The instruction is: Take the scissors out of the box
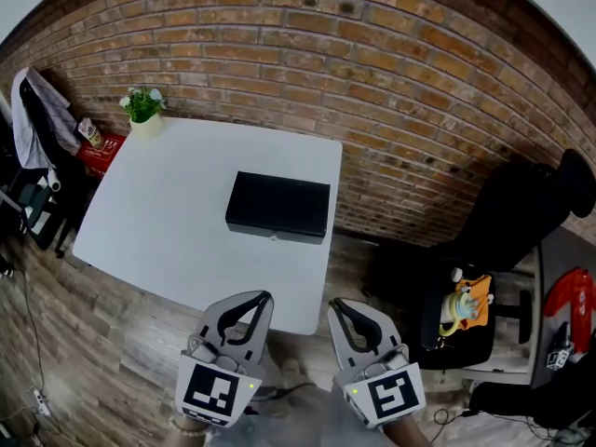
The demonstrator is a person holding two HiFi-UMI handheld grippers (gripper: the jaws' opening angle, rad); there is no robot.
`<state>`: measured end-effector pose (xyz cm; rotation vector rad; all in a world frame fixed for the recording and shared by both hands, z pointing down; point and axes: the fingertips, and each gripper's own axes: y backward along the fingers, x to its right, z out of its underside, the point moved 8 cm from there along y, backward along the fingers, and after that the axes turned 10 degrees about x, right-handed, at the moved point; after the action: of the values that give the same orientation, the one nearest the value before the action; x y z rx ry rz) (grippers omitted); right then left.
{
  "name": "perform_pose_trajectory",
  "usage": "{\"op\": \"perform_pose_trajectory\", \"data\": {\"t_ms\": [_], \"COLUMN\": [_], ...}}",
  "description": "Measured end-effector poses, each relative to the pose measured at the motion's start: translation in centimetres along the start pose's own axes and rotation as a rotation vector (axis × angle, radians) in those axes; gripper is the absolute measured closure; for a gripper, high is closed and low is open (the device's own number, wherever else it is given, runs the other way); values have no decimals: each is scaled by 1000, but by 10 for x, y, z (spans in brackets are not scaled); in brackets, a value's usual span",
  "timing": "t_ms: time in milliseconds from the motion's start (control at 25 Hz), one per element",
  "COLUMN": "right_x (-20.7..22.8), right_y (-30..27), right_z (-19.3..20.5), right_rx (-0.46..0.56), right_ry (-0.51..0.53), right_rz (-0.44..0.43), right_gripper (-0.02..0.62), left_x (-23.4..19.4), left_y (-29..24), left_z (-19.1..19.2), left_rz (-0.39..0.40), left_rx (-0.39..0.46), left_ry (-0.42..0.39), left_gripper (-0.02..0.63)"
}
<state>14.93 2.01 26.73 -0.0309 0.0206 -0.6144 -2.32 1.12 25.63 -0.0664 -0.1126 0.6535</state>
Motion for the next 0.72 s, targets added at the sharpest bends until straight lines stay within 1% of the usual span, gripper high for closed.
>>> {"op": "perform_pose_trajectory", "data": {"t_ms": [200,360,520,640,720], "right_x": [5,6,12,17,21], "right_y": [-20,-39,-55,-57,-59], "right_z": [23,33,43,56,64], "right_rx": [-68,-80,-90,-144,-163], "right_ry": [-15,-31,-45,-39,-40], "right_rz": [29,49,63,58,64], "right_gripper": [548,548,548,548,548], "left_x": [-22,-41,-55,-60,-61], "left_y": [-19,-32,-47,-57,-64], "left_z": [14,28,46,60,70], "left_rz": [24,45,41,47,54], "left_rx": [-16,-33,-63,-97,-116], "left_ry": [11,8,17,20,10], "left_gripper": [588,588,588,588,588]}}
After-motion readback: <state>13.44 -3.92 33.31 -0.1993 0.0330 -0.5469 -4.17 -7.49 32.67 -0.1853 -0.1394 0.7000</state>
